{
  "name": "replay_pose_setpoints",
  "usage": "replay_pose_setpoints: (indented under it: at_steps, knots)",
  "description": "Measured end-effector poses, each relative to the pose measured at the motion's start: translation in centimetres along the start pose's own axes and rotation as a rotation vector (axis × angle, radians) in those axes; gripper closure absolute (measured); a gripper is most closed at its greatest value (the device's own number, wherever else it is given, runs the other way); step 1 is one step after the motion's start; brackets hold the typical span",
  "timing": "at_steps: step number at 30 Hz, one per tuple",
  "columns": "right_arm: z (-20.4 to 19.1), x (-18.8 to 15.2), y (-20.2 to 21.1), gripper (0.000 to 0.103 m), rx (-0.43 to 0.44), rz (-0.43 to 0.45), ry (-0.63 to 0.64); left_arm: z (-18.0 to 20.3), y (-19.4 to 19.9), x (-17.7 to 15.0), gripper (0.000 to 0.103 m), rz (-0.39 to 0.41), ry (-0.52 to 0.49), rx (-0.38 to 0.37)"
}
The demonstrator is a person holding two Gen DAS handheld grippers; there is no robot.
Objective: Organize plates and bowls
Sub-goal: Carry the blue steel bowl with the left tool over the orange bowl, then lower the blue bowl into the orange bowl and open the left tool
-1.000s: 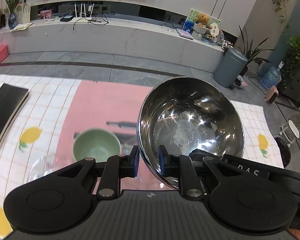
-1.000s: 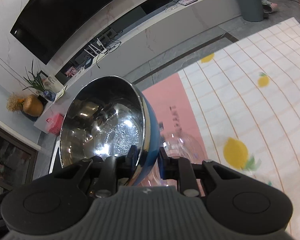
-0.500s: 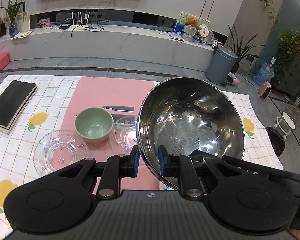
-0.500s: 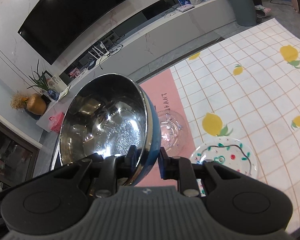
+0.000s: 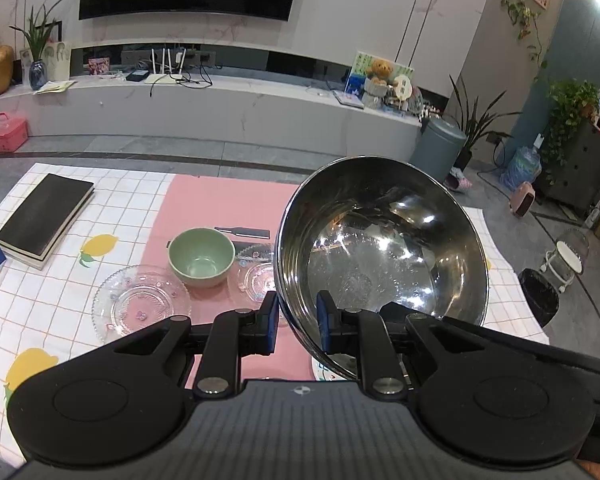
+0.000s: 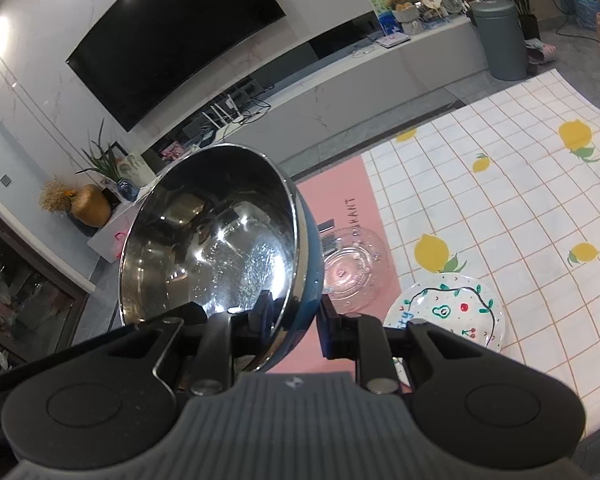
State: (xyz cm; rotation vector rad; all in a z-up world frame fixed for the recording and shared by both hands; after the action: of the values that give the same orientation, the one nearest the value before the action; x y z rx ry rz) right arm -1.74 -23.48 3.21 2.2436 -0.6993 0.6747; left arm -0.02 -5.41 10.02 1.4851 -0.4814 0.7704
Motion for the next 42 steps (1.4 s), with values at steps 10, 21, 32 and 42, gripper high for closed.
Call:
replay_pose_setpoints:
  at_steps: [10,21,32,42]
  knots:
    - [-1.0,-3.5,1.1,0.081,-0.015,-0.047,0.047,-1.2,1.3,-3.6,0.081,-0.014,0.009,0.019]
    - [1.6,-9.1,-1.4,0.08,-0.044,-0.175,0.025,-3.0,-1.3,-8.3,0.081,-0.12,-0.001,0.037]
    - [3.9,-11.7,-5.2,0.078,-0.075,-0.271,-0.024,-3.2,-4.2,-10.7,0.081,-0.222,-0.051,0.098]
    - [3.7,-11.7,-6.0,0.077,-0.119,-0.291,0.016,-3.5,-5.5,-11.2,0.081,-0.258,-0.039,0.101]
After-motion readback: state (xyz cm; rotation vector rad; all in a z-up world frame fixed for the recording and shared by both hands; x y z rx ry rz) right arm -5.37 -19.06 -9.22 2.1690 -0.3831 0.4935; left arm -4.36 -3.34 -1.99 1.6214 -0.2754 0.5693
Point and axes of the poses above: each gripper's, at about its wrist camera, not at the fingertips, and y roughly against the way its jaws point, z to its right, x to its top, the point moved 2 cm from there along -y, roughly the way its jaws point, and after that the axes turned 12 degrees about x, right-handed, at the moved point
